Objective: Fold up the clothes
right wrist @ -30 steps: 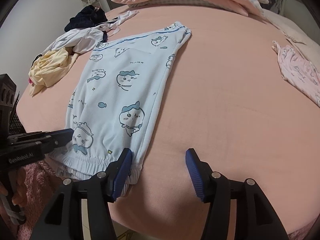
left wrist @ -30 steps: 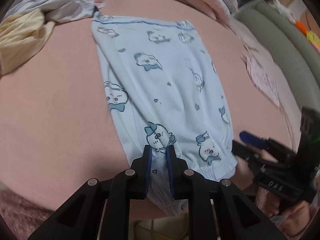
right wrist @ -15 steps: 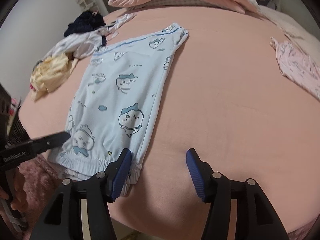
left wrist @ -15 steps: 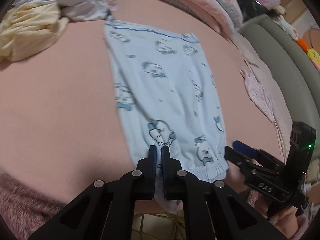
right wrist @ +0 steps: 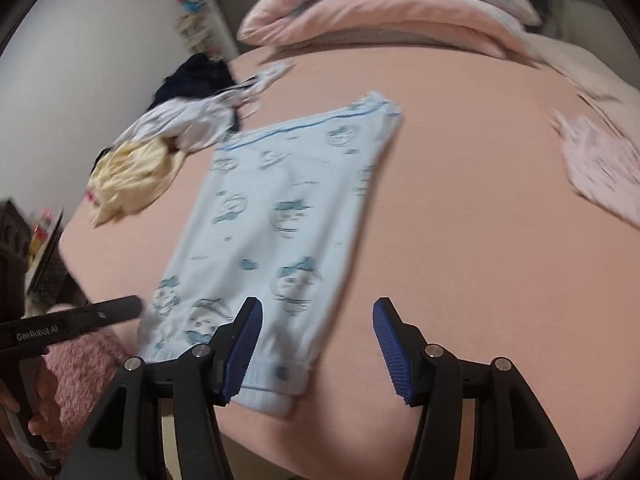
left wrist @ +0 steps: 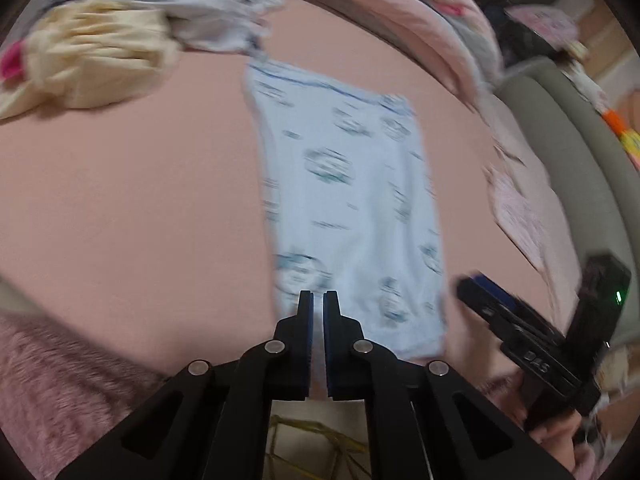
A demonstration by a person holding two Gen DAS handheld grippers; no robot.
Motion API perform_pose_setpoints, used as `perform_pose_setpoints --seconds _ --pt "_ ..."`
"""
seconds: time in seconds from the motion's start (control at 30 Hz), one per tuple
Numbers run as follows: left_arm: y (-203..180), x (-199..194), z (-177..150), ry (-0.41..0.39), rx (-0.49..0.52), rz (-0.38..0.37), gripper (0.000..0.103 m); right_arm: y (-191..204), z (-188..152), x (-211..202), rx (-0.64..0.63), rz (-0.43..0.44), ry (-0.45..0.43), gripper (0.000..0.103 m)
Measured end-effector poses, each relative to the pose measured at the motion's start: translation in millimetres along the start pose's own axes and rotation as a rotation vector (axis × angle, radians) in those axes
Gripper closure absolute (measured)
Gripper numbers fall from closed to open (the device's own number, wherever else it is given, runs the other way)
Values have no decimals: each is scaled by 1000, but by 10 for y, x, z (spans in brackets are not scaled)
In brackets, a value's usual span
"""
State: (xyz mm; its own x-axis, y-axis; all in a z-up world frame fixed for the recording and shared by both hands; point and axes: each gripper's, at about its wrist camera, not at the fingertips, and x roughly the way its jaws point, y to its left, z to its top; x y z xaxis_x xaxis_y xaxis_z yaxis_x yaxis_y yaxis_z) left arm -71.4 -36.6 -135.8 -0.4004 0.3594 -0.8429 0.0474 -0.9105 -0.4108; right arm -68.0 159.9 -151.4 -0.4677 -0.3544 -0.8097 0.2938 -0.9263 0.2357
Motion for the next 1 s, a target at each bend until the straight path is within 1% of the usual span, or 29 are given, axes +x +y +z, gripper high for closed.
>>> perform_pose_setpoints --seconds 0.07,0.1,0.13,0.23,0.33,0.37,0.4,0.43,0.5,0.53,0.6,0.63,0.67,0.7,0.77,0.8,0.83,0.87,0.9,0.93,1.0 --pt "-89 166 -52 59 41 11 99 15 -56 215 -31 -65 96 42" --pt "-103 290 -108 114 48 61 99 21 -85 326 -46 -99 145 44" --pt "-91 333 -149 126 41 73 99 -12 -104 292 -40 -94 148 44" --pt "18 235 -167 100 -29 9 99 -119 -159 156 -17 -70 146 44" --pt "135 128 -118 89 -99 -51 99 -247 -185 50 27 -99 141 43" --pt "157 56 -84 40 -112 -74 99 -275 -194 18 47 -86 122 43" --pt "170 12 -47 6 -121 -89 99 -293 -178 -2 79 -52 102 42" --pt "186 1 -16 -13 -133 -98 99 -309 -159 -20 113 -18 82 42" --pt "244 37 15 -26 -167 -112 98 -329 -116 23 176 34 75 41" --pt "257 75 16 -20 -179 -119 96 -310 -99 76 172 32 83 40" --pt "285 167 -7 -14 -202 -102 87 -267 -66 185 158 22 103 39" --pt "300 204 -31 -6 -204 -84 77 -247 -38 254 134 1 111 39" --pt "297 241 -54 3 -202 -73 73 -221 -51 299 105 -21 118 38" --pt "297 253 -76 2 -196 -73 72 -178 -48 316 82 -41 117 36" --pt "272 225 -112 1 -171 -47 72 -89 -41 346 35 -81 112 36" --pt "242 217 -111 -2 -154 -25 72 -73 -52 350 30 -97 109 40" --pt "225 176 -113 -23 -145 12 72 -59 -64 354 25 -112 105 53" --pt "229 109 -114 -54 -137 48 72 -60 -71 352 10 -131 110 58" --pt "244 74 -110 -70 -132 47 72 -63 -77 351 -5 -150 116 65" --pt "268 66 -91 -56 -134 10 72 -77 -72 339 -5 -161 127 72" --pt "328 47 -23 -21 -147 -48 72 -159 -65 285 7 -180 170 74"
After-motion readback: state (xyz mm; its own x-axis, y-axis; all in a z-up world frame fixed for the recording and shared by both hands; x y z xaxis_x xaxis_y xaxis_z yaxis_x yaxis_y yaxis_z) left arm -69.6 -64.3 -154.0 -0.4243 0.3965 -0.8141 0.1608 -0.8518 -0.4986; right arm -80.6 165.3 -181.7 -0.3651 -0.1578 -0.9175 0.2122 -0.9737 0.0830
